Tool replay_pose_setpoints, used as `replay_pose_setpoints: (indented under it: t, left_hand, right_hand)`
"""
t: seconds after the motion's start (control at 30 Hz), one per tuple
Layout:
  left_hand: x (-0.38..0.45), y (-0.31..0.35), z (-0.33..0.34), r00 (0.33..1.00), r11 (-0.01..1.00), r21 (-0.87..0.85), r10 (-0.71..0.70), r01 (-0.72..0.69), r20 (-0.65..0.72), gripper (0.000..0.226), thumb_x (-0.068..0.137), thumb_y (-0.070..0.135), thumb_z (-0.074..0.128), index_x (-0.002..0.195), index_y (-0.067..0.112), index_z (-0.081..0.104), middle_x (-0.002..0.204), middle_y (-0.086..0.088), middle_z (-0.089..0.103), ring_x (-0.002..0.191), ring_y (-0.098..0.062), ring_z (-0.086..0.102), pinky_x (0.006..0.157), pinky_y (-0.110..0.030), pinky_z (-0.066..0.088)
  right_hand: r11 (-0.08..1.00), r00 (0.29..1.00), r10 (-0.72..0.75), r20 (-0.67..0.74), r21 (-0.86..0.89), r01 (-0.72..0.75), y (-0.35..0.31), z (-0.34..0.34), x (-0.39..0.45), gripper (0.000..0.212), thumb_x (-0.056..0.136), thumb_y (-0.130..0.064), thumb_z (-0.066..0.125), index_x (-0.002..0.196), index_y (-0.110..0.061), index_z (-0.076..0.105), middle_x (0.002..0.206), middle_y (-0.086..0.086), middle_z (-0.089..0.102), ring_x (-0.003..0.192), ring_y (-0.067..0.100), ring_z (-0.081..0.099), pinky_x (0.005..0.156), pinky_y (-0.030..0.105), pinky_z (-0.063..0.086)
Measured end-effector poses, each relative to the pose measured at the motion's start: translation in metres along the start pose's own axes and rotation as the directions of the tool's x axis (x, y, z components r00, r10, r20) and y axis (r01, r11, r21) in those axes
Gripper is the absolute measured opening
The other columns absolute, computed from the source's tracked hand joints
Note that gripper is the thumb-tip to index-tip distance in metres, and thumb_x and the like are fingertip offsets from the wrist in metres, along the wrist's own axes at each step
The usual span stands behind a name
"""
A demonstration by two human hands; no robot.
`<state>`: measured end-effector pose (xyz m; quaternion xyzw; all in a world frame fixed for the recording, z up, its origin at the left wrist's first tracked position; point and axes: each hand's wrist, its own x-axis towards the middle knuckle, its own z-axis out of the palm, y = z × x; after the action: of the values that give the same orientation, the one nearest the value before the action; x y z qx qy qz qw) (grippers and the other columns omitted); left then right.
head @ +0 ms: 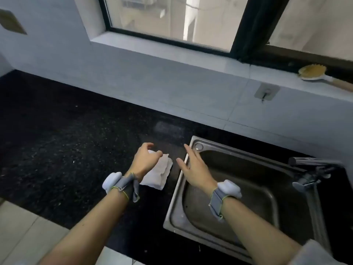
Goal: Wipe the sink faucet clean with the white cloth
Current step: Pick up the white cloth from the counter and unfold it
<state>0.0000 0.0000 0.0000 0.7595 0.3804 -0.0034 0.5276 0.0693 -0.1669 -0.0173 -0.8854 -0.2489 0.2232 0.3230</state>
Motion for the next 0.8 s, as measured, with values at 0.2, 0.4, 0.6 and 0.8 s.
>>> replay_pose_setpoints:
  t: [0.2, 0.4, 0.6, 0.8]
  left_hand:
    - [0.016, -0.024, -0.012, 0.997, 0.996, 0.07, -0.066, 0.063, 0.04, 0.073, 0.085, 0.028, 0.064, 0.149, 0.015, 0.034, 0.154, -0.009, 0.039, 0.14, -0.027, 0.041, 0.107, -0.037, 0.039]
    - [0.03, -0.039, -0.017, 0.992, 0.982, 0.157, -0.113, 0.104, 0.048, 0.087, 0.081, 0.027, 0.074, 0.153, 0.01, 0.027, 0.153, -0.013, 0.04, 0.138, -0.029, 0.044, 0.109, -0.037, 0.039]
    - [0.038, -0.047, -0.011, 0.985, 0.968, 0.187, -0.17, 0.165, 0.014, 0.082, 0.082, 0.026, 0.073, 0.15, 0.012, 0.03, 0.147, -0.012, 0.048, 0.134, -0.03, 0.047, 0.106, -0.038, 0.04]
    - [0.047, -0.045, -0.012, 0.974, 0.967, 0.111, -0.228, 0.228, -0.017, 0.07, 0.08, 0.024, 0.075, 0.14, 0.009, 0.044, 0.133, -0.011, 0.058, 0.123, -0.029, 0.055, 0.096, -0.033, 0.043]
  right_hand:
    - [0.985, 0.983, 0.17, 0.066, 0.027, -0.172, 0.001, 0.03, 0.014, 0.075, 0.094, -0.054, 0.046, 0.154, -0.021, 0.013, 0.157, 0.007, 0.027, 0.138, 0.028, 0.04, 0.11, 0.041, 0.037]
    - [0.964, 0.962, 0.246, 0.122, 0.071, -0.255, -0.002, 0.046, 0.021, 0.074, 0.094, -0.045, 0.052, 0.151, -0.008, 0.024, 0.146, 0.011, 0.045, 0.13, 0.027, 0.048, 0.106, 0.036, 0.04]
    - [0.847, 0.923, 0.351, 0.159, 0.368, -0.385, -0.005, 0.065, 0.031, 0.047, 0.09, -0.027, 0.064, 0.131, -0.009, 0.05, 0.118, 0.008, 0.063, 0.107, 0.026, 0.062, 0.094, 0.047, 0.053]
    - [0.598, 0.864, 0.437, 0.25, 0.636, -0.487, -0.011, 0.066, 0.035, 0.033, 0.087, -0.007, 0.067, 0.115, -0.015, 0.052, 0.095, 0.0, 0.063, 0.097, 0.025, 0.063, 0.082, 0.041, 0.055]
